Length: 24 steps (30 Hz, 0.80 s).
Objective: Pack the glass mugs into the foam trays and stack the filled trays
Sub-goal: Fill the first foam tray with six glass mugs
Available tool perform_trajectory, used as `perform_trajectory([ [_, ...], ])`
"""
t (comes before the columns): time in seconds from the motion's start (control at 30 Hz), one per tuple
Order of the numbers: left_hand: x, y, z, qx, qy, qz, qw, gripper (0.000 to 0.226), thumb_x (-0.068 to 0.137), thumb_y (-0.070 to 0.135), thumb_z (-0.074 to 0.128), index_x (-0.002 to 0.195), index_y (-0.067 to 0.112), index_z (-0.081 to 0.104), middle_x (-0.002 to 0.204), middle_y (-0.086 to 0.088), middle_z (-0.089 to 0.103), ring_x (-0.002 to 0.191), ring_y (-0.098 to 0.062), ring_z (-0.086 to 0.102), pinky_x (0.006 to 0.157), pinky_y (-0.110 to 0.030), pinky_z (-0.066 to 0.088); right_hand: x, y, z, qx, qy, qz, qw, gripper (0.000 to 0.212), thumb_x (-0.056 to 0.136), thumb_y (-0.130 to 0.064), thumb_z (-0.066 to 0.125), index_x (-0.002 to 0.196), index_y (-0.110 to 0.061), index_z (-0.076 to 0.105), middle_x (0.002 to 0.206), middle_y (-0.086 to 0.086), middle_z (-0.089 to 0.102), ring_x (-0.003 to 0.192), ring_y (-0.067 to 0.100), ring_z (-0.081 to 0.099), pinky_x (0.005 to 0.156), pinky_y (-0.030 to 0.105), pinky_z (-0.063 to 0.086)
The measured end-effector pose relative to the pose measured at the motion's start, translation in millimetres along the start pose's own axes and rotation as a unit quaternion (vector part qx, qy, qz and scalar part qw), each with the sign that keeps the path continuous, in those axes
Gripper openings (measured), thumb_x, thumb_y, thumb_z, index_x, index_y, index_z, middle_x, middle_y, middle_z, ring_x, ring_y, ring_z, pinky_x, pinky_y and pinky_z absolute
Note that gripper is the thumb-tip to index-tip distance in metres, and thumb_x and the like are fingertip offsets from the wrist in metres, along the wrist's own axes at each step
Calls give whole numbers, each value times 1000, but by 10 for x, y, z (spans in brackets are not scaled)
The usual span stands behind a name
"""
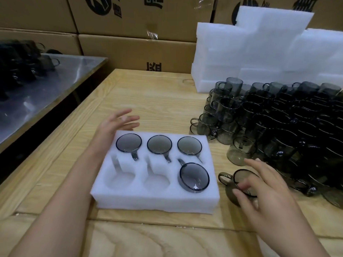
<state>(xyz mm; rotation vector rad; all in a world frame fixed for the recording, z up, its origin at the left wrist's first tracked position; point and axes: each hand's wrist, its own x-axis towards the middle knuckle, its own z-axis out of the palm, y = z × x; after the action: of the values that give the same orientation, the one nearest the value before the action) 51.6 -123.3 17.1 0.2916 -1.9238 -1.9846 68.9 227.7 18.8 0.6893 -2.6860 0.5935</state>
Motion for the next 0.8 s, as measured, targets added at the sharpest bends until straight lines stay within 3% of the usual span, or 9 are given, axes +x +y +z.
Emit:
perform_trajectory([
  [0.13, -54, -49, -38, -126, -42, -53, 990, 44, 70, 11, 45, 110, 7, 63, 97, -16, 70, 86, -27, 66, 73, -34, 53, 93, -58, 12, 51, -85, 50, 994, 26, 76, -27, 74, 63, -26, 51, 121, -10, 55, 115, 15, 52, 85, 22, 30],
  [0.23, -51, -54, -23, -66, -48, -44, 996, 45, 61, 7, 40, 99, 1, 63, 81, -11, 70, 71, -22, 65, 62, -23, 54, 136, -65, -26, 34, -121, 20, 992, 23, 73, -32, 76, 78, -30, 53, 112, -17, 47, 119, 10, 46, 90, 17, 27],
  [0.3, -37, -43, 10, -41, -46, -32, 998, 39, 69, -1, 34, 94, 1, 63, 75, -7, 70, 69, -19, 64, 59, -19, 52, 143, -70, -67, 32, -143, 13, 989, 36, 68, -27, 80, 88, -33, 51, 105, -22, 48, 114, 11, 50, 87, 14, 29],
  [0.4, -33, -37, 28, -47, -41, -32, 998, 38, 62, 3, 38, 90, 1, 63, 76, -9, 67, 72, -18, 62, 60, -21, 51, 174, -111, -157, 33, -66, 40, 996, 48, 62, -27, 84, 94, -36, 49, 88, -28, 50, 92, 19, 60, 71, 24, 35],
  [0.47, -25, -40, 24, -41, -44, -27, 998, 44, 53, 7, 39, 89, 1, 63, 77, -8, 66, 72, -14, 63, 60, -20, 50, 240, -229, -278, 94, 15, 57, 994, 53, 58, -51, 80, 100, -47, 47, 87, -30, 54, 87, 12, 59, 67, 25, 41],
  [0.53, -20, -44, 26, -37, -46, -28, 998, 44, 52, 7, 39, 88, 1, 64, 76, -6, 67, 72, -11, 63, 60, -17, 50, 339, -429, -380, 168, 46, 42, 984, 61, 53, -81, 63, 108, -60, 44, 98, -36, 55, 92, -3, 57, 79, 16, 44],
  [0.57, -20, -49, 26, -39, -47, -28, 998, 43, 53, 7, 39, 88, 2, 64, 74, -4, 68, 71, -10, 63, 59, -16, 50, 386, -538, -399, 181, 44, 14, 982, 64, 54, -83, 58, 112, -60, 45, 103, -38, 55, 93, -5, 57, 82, 11, 42],
  [0.67, -22, -61, 22, -42, -45, -29, 998, 42, 53, 8, 39, 86, 2, 64, 71, 0, 69, 69, -9, 64, 58, -16, 49, 534, -923, -331, 199, -15, -81, 977, 59, 61, -65, 61, 115, -44, 59, 103, -30, 59, 90, -5, 57, 81, 9, 42],
  [0.8, -20, -67, 27, -63, -38, -47, 996, 42, 53, 7, 39, 86, 0, 64, 78, -10, 65, 66, -18, 61, 57, -19, 49, 691, -1242, -115, 191, -125, -134, 964, 55, 63, -57, 66, 114, -36, 62, 99, -27, 57, 94, -13, 48, 82, 2, 33],
])
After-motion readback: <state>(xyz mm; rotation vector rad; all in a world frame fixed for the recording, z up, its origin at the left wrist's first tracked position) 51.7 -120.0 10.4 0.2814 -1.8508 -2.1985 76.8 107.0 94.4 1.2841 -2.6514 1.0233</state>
